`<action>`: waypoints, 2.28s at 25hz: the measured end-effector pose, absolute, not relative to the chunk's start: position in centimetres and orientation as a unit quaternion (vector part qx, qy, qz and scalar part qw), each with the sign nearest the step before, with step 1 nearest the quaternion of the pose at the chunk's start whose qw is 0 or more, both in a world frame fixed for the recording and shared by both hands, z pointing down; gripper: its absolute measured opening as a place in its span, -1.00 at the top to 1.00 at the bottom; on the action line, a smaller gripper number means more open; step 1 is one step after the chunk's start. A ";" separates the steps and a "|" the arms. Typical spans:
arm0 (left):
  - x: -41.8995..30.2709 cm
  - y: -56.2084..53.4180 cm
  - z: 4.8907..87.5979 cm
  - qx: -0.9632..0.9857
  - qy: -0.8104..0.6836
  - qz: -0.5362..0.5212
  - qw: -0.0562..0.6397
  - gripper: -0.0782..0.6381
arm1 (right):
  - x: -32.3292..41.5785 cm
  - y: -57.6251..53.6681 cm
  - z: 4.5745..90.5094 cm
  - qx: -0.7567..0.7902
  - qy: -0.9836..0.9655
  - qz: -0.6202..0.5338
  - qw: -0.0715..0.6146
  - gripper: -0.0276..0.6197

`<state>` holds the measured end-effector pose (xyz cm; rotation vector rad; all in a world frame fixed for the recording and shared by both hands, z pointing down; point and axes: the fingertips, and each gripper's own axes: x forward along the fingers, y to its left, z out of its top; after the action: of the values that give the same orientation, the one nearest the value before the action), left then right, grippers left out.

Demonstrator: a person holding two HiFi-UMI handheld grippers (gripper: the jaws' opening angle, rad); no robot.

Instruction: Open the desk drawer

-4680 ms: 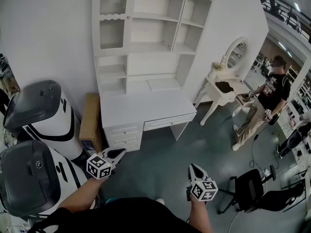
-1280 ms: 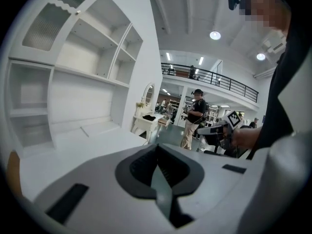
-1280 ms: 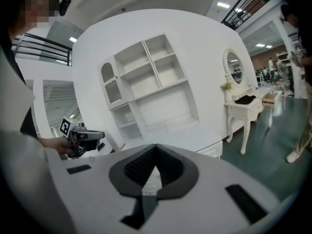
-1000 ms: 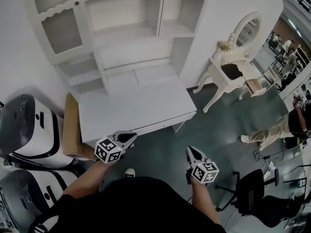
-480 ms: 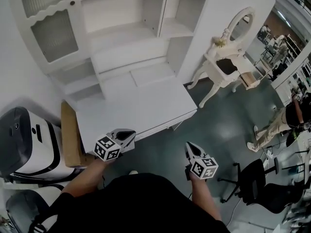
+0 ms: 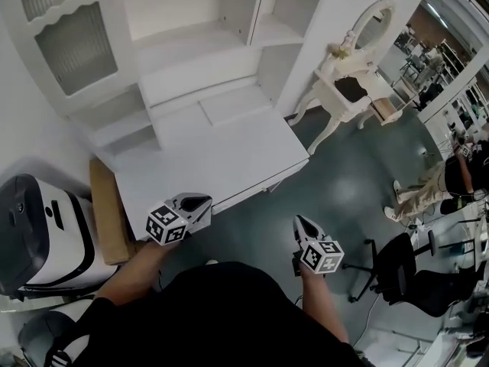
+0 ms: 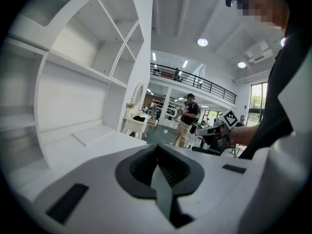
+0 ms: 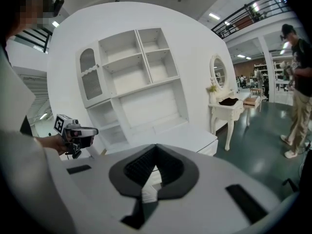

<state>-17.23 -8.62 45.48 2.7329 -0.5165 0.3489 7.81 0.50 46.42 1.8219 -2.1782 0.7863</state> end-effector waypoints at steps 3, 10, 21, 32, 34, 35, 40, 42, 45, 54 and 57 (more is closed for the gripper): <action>-17.1 -8.9 45.9 0.961 -0.178 0.122 0.174 0.76 | 8.7 0.9 46.9 0.628 -0.723 0.269 0.103 0.91; -15.0 -9.6 46.4 0.962 -0.169 0.126 0.173 0.76 | 10.8 -0.4 49.7 0.628 -0.716 0.280 0.120 0.91; -13.4 -12.2 46.9 0.948 -0.217 0.138 0.186 0.76 | 15.2 -5.5 56.2 0.600 -0.721 0.314 0.147 0.91; -9.0 -15.3 49.3 0.936 -0.234 0.161 0.208 0.76 | 17.9 -10.7 63.2 0.544 -0.736 0.345 0.209 0.91; -8.8 -15.9 49.8 0.933 -0.240 0.165 0.213 0.76 | 18.1 -11.5 64.4 0.534 -0.737 0.353 0.217 0.91; -8.7 -16.2 50.0 0.932 -0.242 0.167 0.214 0.76 | 18.1 -11.9 65.1 0.530 -0.737 0.356 0.221 0.91; -8.1 -17.0 50.7 0.929 -0.242 0.179 0.217 0.76 | 18.5 -13.2 68.3 0.507 -0.736 0.375 0.247 0.91; -7.9 -17.2 51.1 0.926 -0.245 0.182 0.223 0.76 | 18.8 -13.5 69.5 0.498 -0.736 0.380 0.256 0.91; -7.7 -17.7 51.8 0.920 -0.253 0.186 0.233 0.76 | 19.2 -13.9 71.3 0.489 -0.735 0.384 0.270 0.91; -6.7 -18.6 53.2 0.914 -0.251 0.201 0.249 0.76 | 18.5 -14.4 76.5 0.454 -0.734 0.398 0.312 0.90; -6.2 -18.7 53.3 0.913 -0.248 0.206 0.250 0.76 | 18.0 -14.7 77.7 0.440 -0.737 0.400 0.322 0.88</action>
<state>-6.16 -18.73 53.34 2.4854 -0.6747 0.5620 18.00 -14.69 77.66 1.1555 -1.9347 1.0516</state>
